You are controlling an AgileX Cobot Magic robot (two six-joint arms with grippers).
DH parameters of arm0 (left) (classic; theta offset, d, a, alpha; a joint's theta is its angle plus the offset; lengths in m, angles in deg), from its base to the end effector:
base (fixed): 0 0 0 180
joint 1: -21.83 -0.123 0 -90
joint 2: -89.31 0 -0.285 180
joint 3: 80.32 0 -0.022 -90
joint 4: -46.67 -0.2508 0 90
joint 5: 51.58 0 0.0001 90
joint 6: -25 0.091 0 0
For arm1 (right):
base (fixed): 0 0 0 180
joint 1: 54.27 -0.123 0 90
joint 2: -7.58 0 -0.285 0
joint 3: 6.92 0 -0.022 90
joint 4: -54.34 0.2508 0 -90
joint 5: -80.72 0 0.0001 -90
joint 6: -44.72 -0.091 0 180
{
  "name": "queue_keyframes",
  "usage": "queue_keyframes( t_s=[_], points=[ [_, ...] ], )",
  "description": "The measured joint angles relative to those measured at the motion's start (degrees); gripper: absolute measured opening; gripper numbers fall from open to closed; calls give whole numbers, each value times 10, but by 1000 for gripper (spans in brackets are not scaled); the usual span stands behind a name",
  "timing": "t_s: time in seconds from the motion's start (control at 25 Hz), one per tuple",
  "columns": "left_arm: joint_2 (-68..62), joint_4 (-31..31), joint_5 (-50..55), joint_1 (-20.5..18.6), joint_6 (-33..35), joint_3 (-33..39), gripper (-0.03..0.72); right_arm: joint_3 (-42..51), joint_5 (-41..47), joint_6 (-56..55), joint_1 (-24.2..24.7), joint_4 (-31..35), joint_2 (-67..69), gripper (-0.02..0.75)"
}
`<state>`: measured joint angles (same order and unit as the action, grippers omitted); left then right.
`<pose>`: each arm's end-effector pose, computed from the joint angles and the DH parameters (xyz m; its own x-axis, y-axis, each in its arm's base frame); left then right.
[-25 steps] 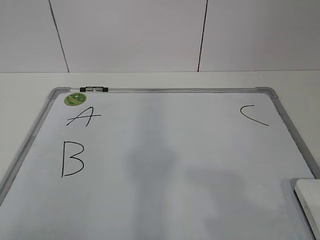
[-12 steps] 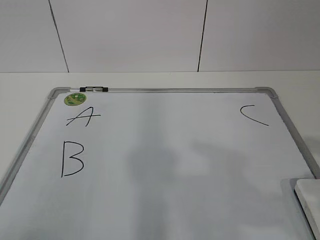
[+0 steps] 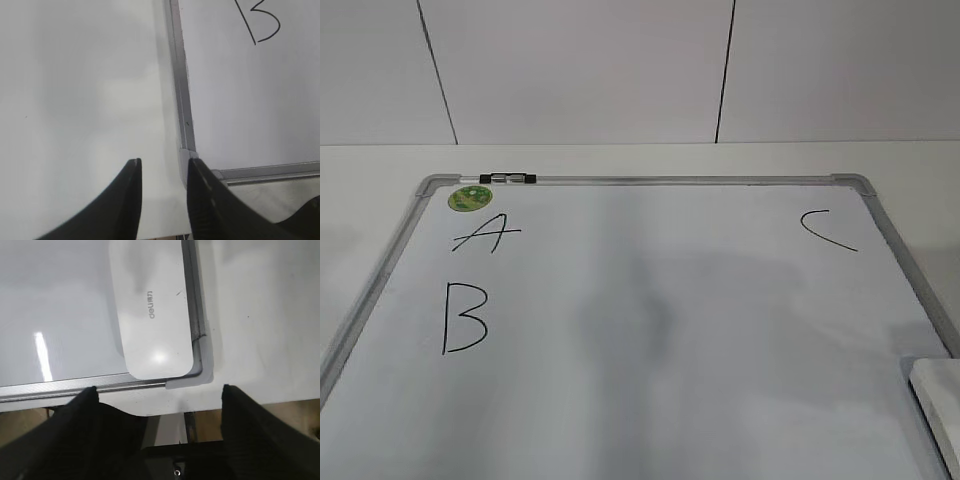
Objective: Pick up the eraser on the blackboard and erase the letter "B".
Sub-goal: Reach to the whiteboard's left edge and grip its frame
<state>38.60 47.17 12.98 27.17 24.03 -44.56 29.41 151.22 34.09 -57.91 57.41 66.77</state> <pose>0.1119 -0.0112 0.3013 -0.8729 0.0608 -0.4841 0.0788 0.9967 -0.0169 0.1271 0.0127 0.2773 -0.9636 0.1409 -0.2271 0.1216 0.9878 0.0969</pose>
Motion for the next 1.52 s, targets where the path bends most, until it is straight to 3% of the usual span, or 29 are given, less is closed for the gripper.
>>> queue_keyframes(
  t_s=[0.4, 0.84, 1.52],
  points=[
    [-286, 0, -52, 0, -2, -124, 236, -5, 0, 40, 0, -7, 41, 584],
    [-517, 5, -154, 0, -2, -220, 234, -5, 0, 43, 0, -15, 41, 585],
    [-628, 13, -206, 9, -2, -238, 234, -5, 0, 43, 0, -16, 41, 585]
  ],
)
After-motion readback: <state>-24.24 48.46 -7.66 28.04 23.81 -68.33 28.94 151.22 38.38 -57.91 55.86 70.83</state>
